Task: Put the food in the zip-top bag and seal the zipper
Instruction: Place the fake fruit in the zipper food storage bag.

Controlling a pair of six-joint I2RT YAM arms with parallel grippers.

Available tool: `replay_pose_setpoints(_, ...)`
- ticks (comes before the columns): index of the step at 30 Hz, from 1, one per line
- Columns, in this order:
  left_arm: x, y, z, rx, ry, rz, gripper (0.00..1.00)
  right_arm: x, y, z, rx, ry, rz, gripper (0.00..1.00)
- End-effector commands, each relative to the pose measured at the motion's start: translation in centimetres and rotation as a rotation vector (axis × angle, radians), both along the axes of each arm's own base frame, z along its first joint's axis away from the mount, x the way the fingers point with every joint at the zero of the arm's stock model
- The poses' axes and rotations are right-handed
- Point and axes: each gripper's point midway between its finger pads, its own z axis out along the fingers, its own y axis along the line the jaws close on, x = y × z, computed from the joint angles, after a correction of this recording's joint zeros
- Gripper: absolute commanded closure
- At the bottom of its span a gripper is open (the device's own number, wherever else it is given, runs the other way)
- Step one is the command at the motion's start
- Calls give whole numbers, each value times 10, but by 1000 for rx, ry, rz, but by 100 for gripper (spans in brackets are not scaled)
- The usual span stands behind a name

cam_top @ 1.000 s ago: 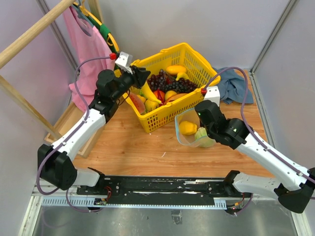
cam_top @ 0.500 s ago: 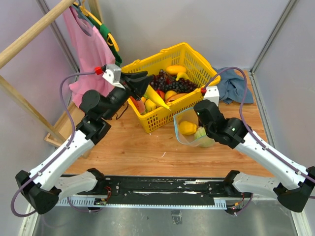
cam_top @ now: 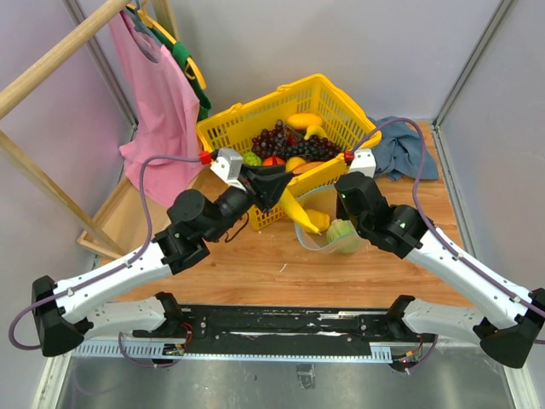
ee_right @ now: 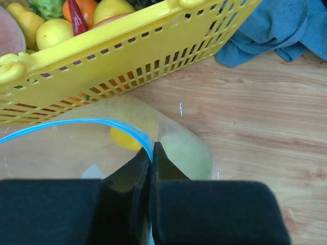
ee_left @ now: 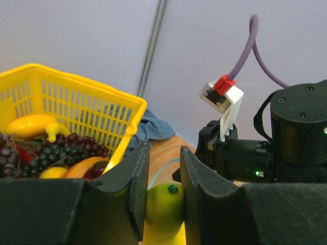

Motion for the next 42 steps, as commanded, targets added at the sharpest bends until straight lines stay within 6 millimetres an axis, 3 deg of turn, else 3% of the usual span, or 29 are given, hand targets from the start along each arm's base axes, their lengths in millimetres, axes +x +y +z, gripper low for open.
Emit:
replay_pose_setpoints(1, 0, -2, 5, -21, -24, 115, 100, 1, 5, 7, 64, -15, 3, 99)
replay_pose_setpoints(6, -5, -15, -9, -30, -16, 140, 100, -1, 12, 5, 87, -6, 33, 99)
replay_pose_setpoints(20, 24, -37, -64, 164, 5, 282, 100, -9, 16, 4, 128, -1, 83, 99)
replay_pose_setpoints(29, 4, -74, -94, 226, 26, 191, 100, -11, 26, 8, 172, 6, 119, 100)
replay_pose_setpoints(42, 0, -76, -124, 125, 199, 216, 95, -13, 28, 10, 197, 3, 120, 99)
